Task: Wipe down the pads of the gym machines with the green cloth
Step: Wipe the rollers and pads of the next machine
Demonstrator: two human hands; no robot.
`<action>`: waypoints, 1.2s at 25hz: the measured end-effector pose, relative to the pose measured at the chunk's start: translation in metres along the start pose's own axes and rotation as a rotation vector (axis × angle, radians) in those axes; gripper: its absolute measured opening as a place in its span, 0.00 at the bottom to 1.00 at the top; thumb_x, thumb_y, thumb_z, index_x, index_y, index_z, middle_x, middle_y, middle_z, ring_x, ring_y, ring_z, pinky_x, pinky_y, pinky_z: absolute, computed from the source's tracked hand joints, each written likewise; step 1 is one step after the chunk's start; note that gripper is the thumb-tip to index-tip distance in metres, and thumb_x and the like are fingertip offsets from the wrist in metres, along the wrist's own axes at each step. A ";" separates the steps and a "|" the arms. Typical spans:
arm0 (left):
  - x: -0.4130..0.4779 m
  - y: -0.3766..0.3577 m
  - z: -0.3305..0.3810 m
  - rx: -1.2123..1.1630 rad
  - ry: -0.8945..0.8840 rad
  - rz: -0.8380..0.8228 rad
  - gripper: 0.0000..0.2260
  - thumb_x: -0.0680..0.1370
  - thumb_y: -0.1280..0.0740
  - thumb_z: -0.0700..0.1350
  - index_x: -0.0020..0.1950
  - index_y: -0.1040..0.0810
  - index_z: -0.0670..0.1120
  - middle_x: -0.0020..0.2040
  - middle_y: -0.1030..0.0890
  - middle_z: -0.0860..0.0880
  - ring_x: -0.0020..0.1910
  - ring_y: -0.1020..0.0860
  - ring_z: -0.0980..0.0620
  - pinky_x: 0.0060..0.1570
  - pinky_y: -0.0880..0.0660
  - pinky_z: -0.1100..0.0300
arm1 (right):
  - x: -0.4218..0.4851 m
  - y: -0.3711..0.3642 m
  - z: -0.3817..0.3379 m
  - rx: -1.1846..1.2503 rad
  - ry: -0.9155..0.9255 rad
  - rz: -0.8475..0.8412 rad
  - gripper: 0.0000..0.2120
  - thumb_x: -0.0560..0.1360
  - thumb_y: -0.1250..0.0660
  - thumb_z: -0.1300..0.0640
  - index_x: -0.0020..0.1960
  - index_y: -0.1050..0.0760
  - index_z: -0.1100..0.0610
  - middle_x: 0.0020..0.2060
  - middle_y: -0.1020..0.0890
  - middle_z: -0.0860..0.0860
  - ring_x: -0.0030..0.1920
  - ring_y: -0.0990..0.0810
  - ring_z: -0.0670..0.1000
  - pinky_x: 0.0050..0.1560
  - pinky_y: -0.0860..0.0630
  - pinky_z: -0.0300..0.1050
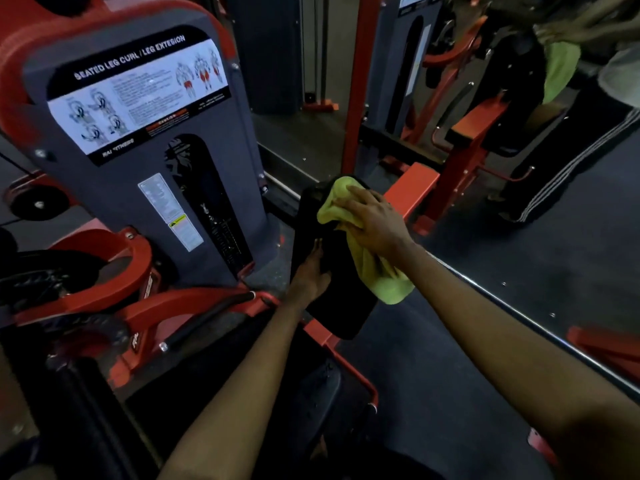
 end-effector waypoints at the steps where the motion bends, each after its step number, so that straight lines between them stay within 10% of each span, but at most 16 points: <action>1: 0.001 -0.007 -0.007 -0.018 -0.014 0.003 0.34 0.78 0.38 0.42 0.81 0.47 0.39 0.81 0.46 0.42 0.80 0.48 0.47 0.75 0.53 0.69 | 0.019 -0.001 -0.006 0.007 0.012 -0.036 0.26 0.77 0.30 0.47 0.74 0.28 0.42 0.77 0.32 0.49 0.74 0.33 0.61 0.66 0.26 0.61; 4: 0.008 -0.024 -0.035 -0.087 -0.019 0.055 0.38 0.73 0.38 0.43 0.80 0.51 0.36 0.81 0.50 0.42 0.80 0.51 0.48 0.79 0.50 0.57 | 0.064 -0.008 -0.022 0.016 0.069 -0.110 0.26 0.78 0.31 0.45 0.74 0.29 0.42 0.76 0.33 0.49 0.74 0.32 0.60 0.66 0.26 0.61; 19: 0.007 -0.033 -0.052 -0.027 -0.140 0.232 0.38 0.74 0.37 0.37 0.82 0.48 0.44 0.82 0.48 0.50 0.79 0.51 0.62 0.74 0.48 0.70 | 0.073 -0.008 -0.032 -0.035 0.061 -0.107 0.27 0.77 0.31 0.50 0.75 0.30 0.41 0.77 0.33 0.47 0.74 0.31 0.57 0.67 0.26 0.57; 27: 0.005 -0.028 -0.068 -0.039 -0.189 0.184 0.37 0.76 0.37 0.36 0.82 0.46 0.54 0.82 0.48 0.58 0.77 0.38 0.53 0.70 0.40 0.71 | -0.002 -0.001 -0.016 -0.146 0.056 -0.055 0.30 0.75 0.29 0.55 0.75 0.29 0.44 0.79 0.36 0.50 0.77 0.36 0.59 0.71 0.30 0.58; 30: 0.005 -0.031 -0.083 -0.043 -0.108 0.182 0.37 0.76 0.37 0.37 0.82 0.45 0.57 0.82 0.46 0.58 0.73 0.31 0.47 0.67 0.28 0.57 | 0.035 -0.016 -0.040 -0.279 0.044 -0.065 0.30 0.76 0.31 0.51 0.77 0.33 0.44 0.80 0.37 0.52 0.77 0.37 0.61 0.69 0.28 0.62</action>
Point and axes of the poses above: each hand's wrist, its own x-axis towards the middle knuckle, its own y-axis out of the back of the hand, z = x × y, the point moved 4 cm from there along x, towards the middle knuckle
